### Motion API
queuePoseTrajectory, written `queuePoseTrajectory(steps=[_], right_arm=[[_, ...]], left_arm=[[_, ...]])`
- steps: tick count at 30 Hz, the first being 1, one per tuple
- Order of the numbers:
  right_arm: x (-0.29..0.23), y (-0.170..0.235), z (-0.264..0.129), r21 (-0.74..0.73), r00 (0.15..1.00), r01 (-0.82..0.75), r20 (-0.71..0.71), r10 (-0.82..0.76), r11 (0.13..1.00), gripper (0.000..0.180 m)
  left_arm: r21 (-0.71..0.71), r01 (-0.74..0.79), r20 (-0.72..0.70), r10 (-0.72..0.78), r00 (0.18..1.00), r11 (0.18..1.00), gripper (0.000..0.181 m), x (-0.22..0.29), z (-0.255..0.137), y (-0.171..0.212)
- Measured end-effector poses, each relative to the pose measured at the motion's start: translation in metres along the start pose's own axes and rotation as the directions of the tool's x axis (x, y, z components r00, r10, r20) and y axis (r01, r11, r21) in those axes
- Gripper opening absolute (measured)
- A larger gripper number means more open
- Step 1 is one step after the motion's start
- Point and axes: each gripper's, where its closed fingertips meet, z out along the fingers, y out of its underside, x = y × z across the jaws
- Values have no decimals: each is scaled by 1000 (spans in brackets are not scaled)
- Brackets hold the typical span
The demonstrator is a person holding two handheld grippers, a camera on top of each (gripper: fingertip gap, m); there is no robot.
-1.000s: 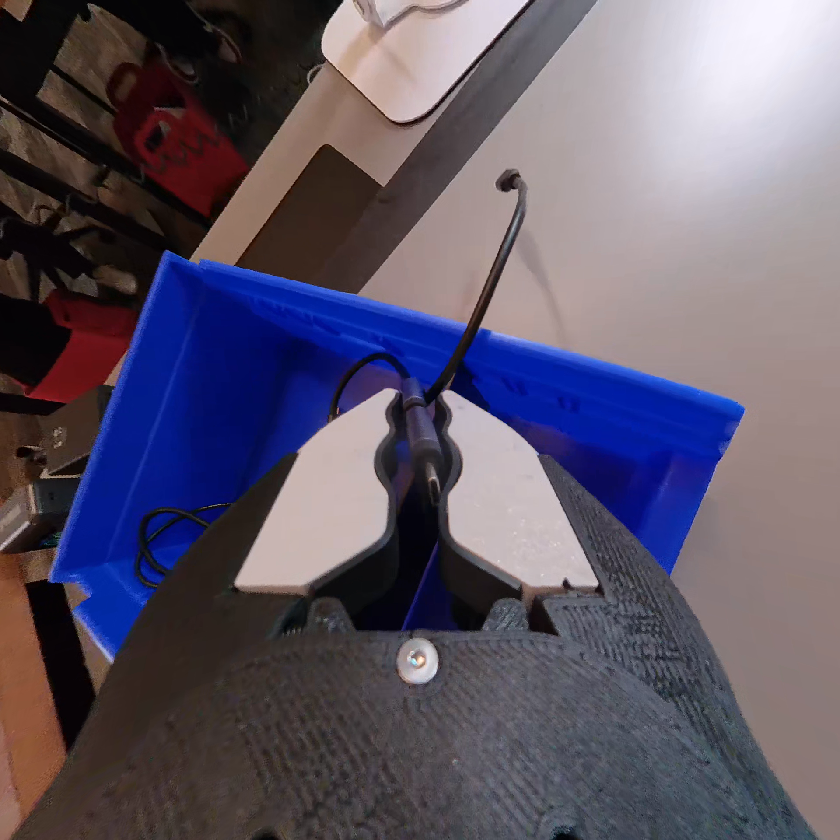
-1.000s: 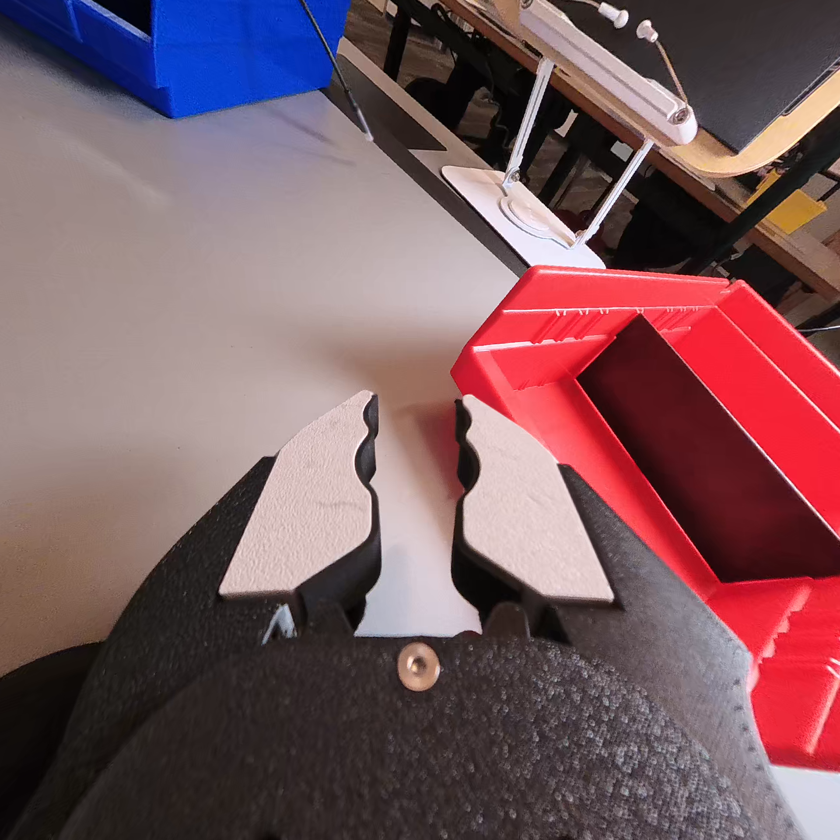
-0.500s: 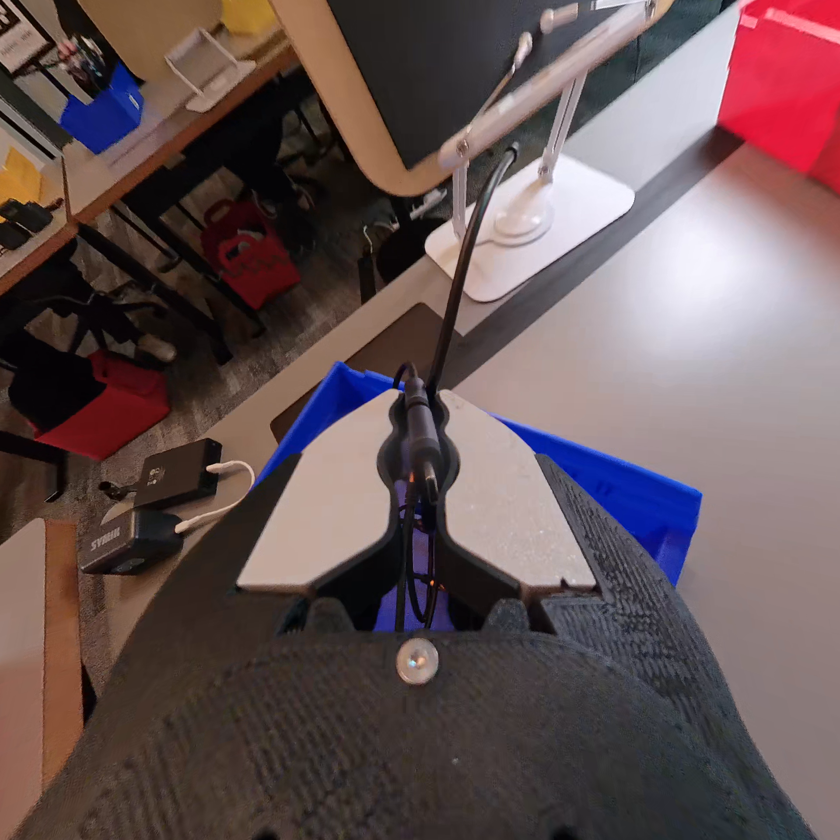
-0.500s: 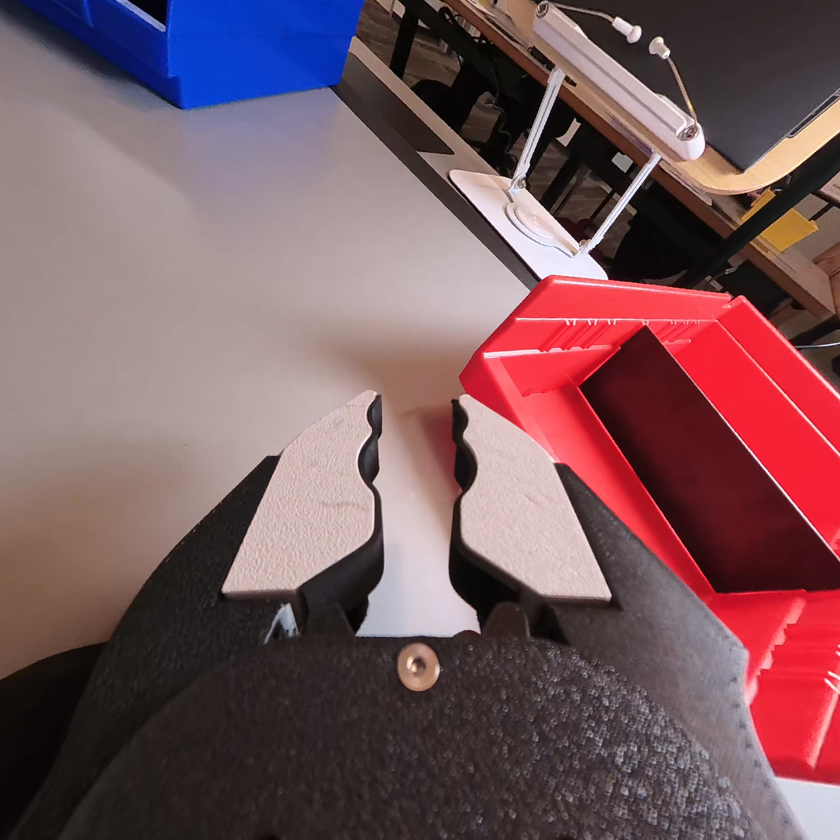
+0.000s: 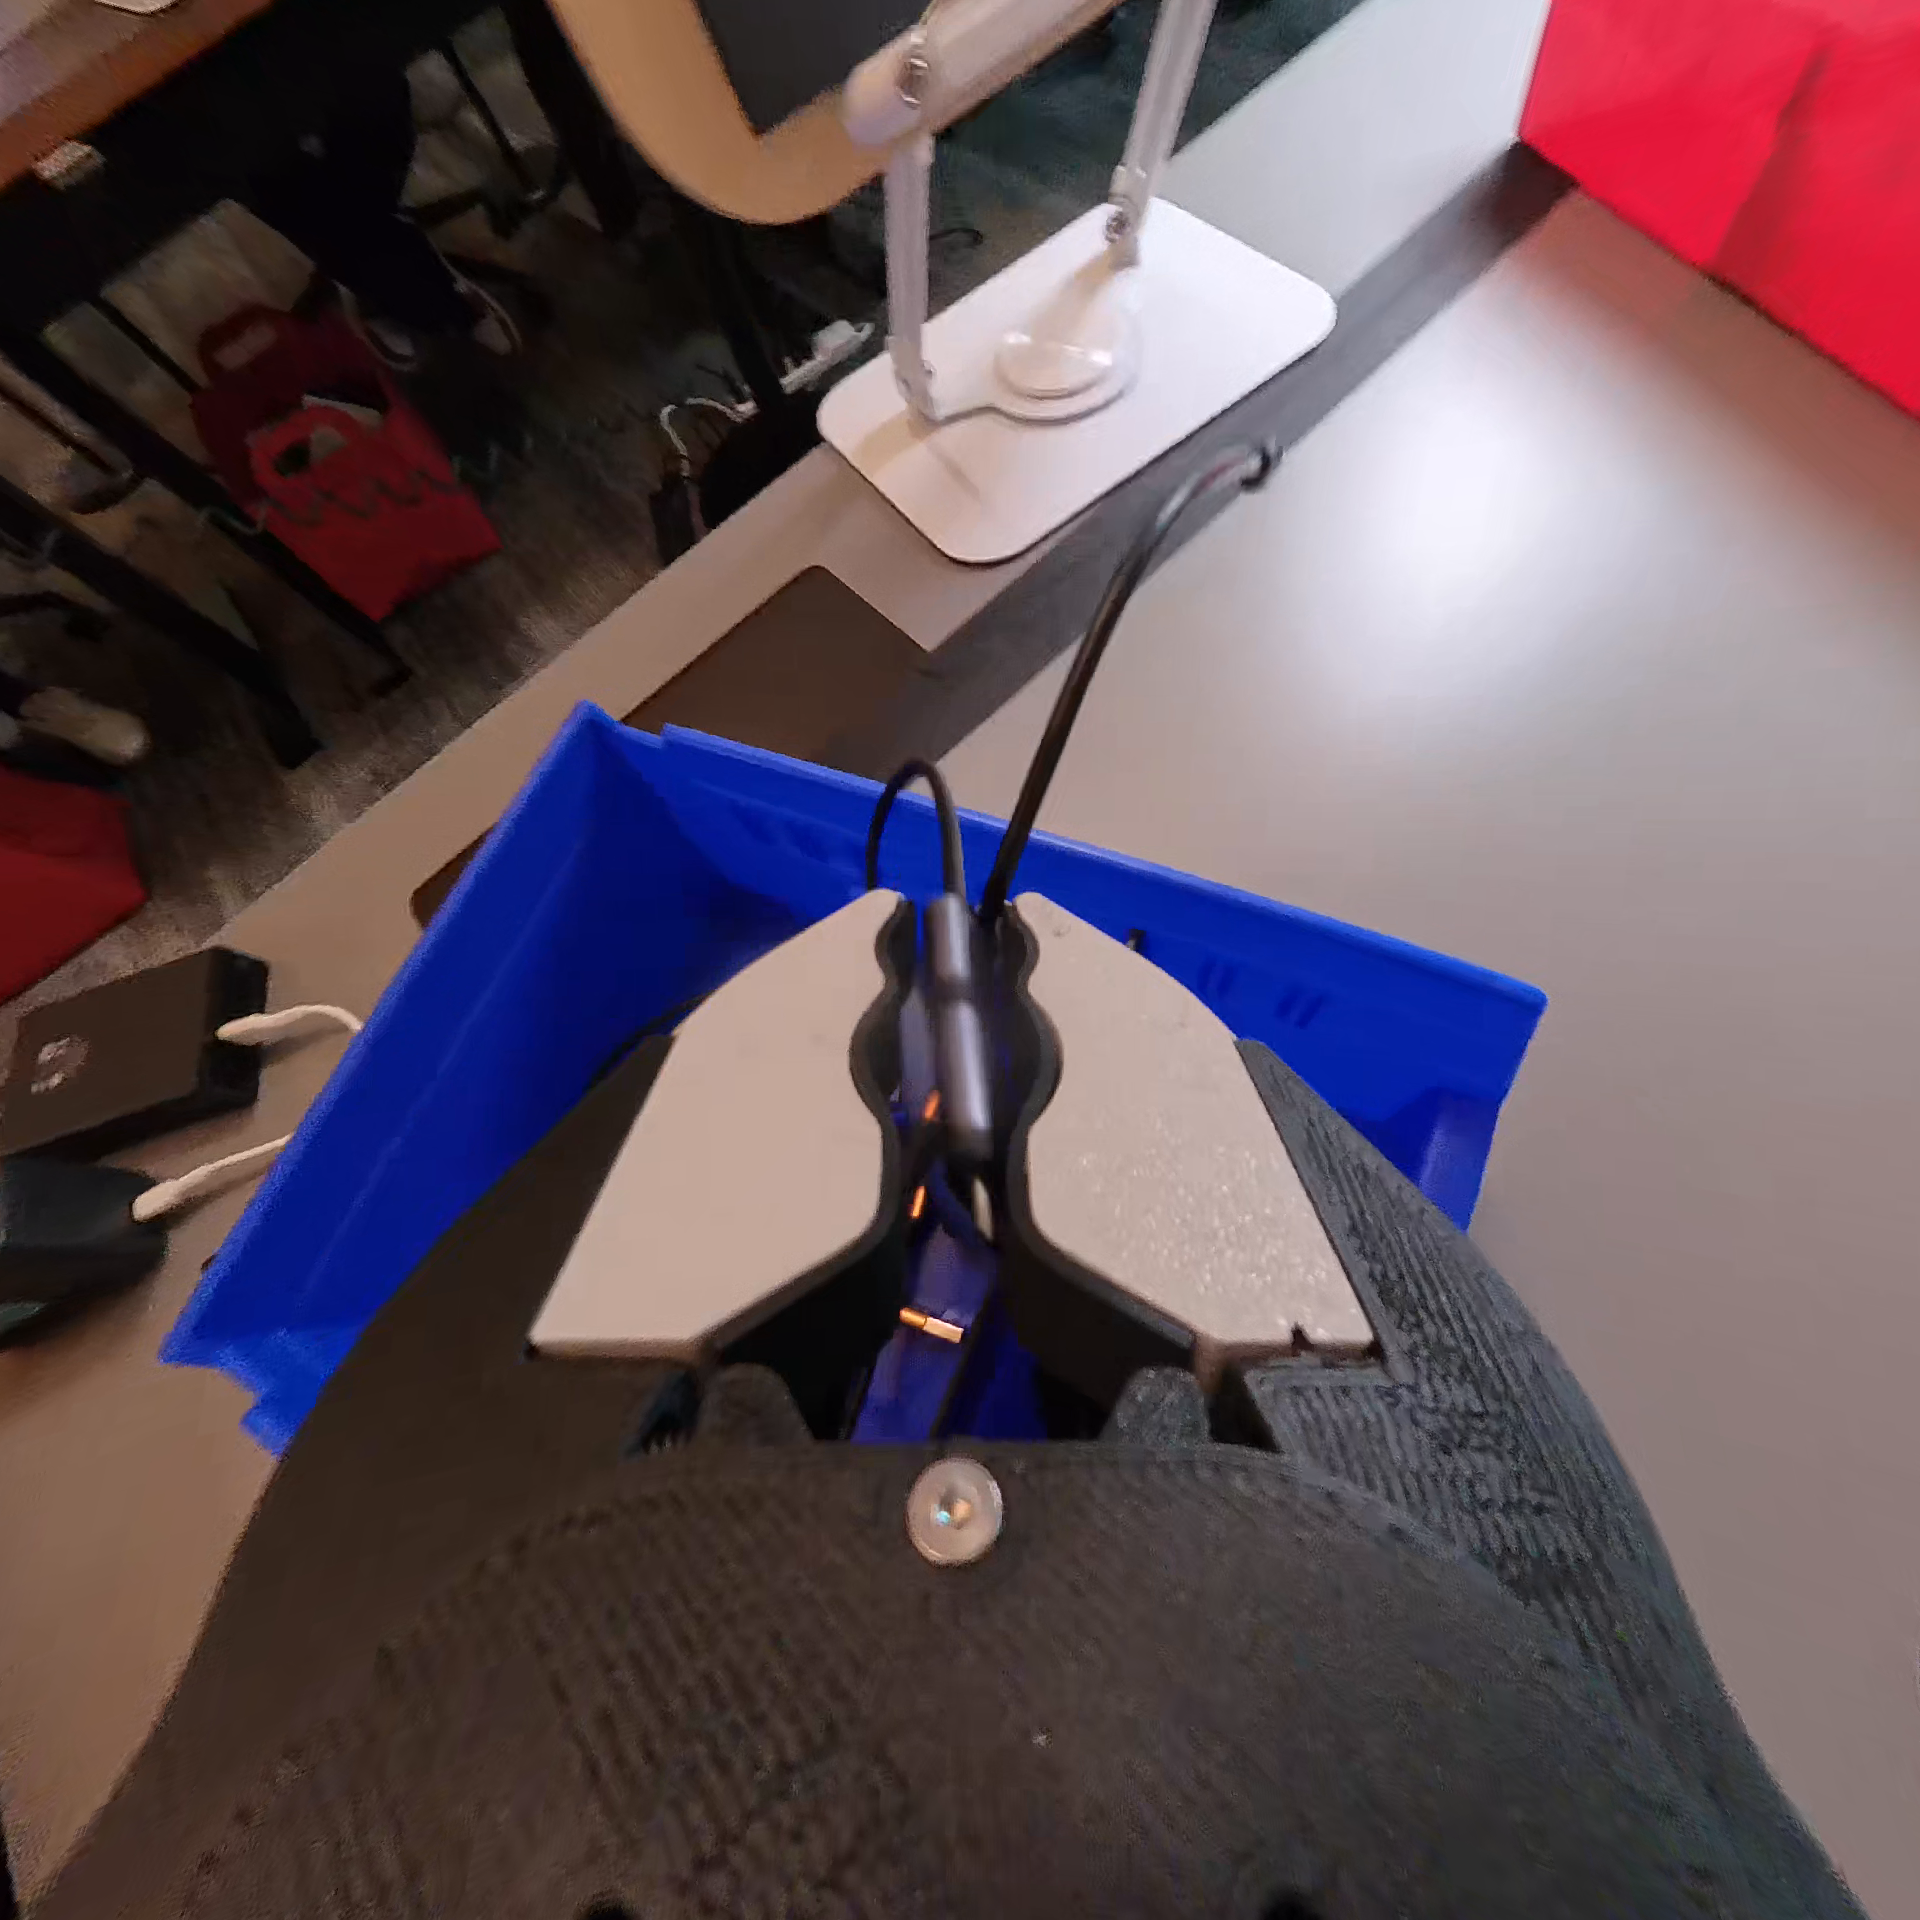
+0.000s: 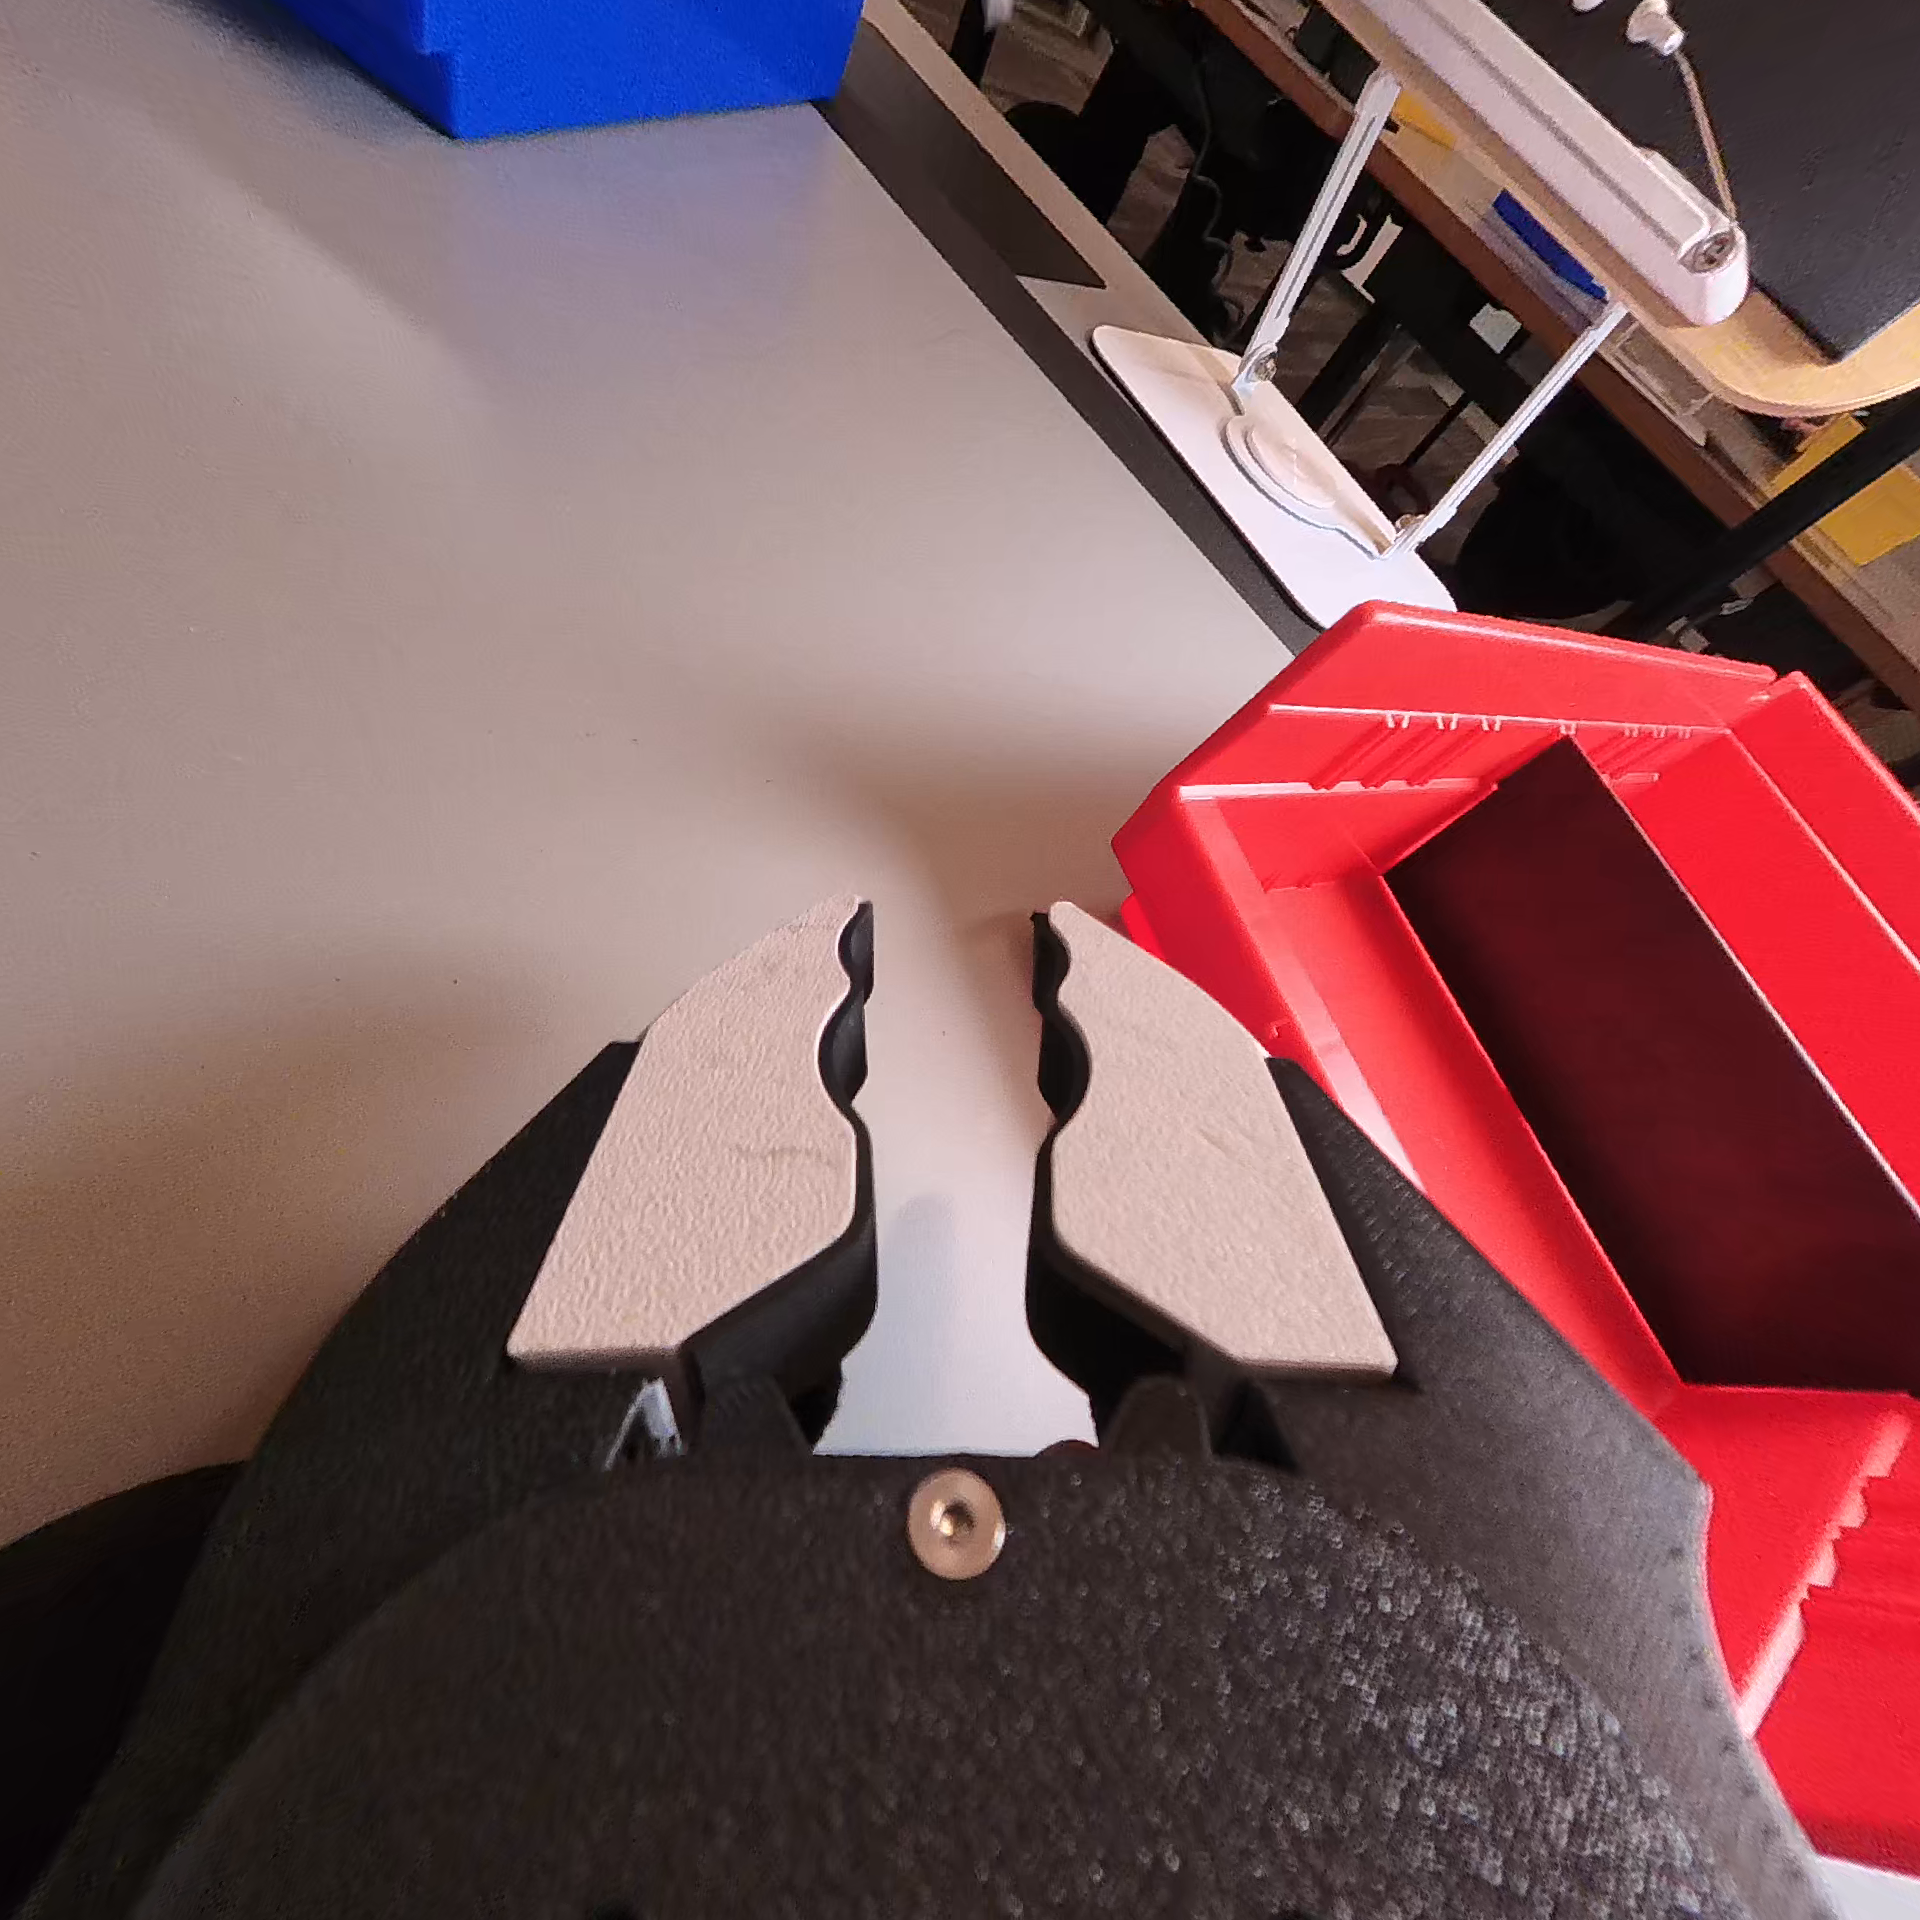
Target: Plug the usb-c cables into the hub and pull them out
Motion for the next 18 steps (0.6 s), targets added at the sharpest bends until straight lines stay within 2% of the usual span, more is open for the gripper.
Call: queuePoseTrajectory(steps=[3,9,12,15,18], right_arm=[[-1,2,0,-4,1000,5,-1,-5,1000,29],[-2,3,1,-8,1000,5,6,-5,1000,28],[-2,3,1,-12,1000,10,6,-10,1000,28],[-4,5,2,-17,1000,10,13,-9,1000,28],[-5,6,4,-27,1000,13,19,-12,1000,28]], left_arm=[[22,-17,-70,19,997,1000,27,14,-2,-5],[134,48,-47,-42,998,990,27,-4,-30,-30],[67,9,13,-10,1000,998,26,-17,-31,-22],[-21,-99,-39,98,994,995,23,5,-21,-12],[-183,-209,-43,205,978,961,21,18,-4,10]])
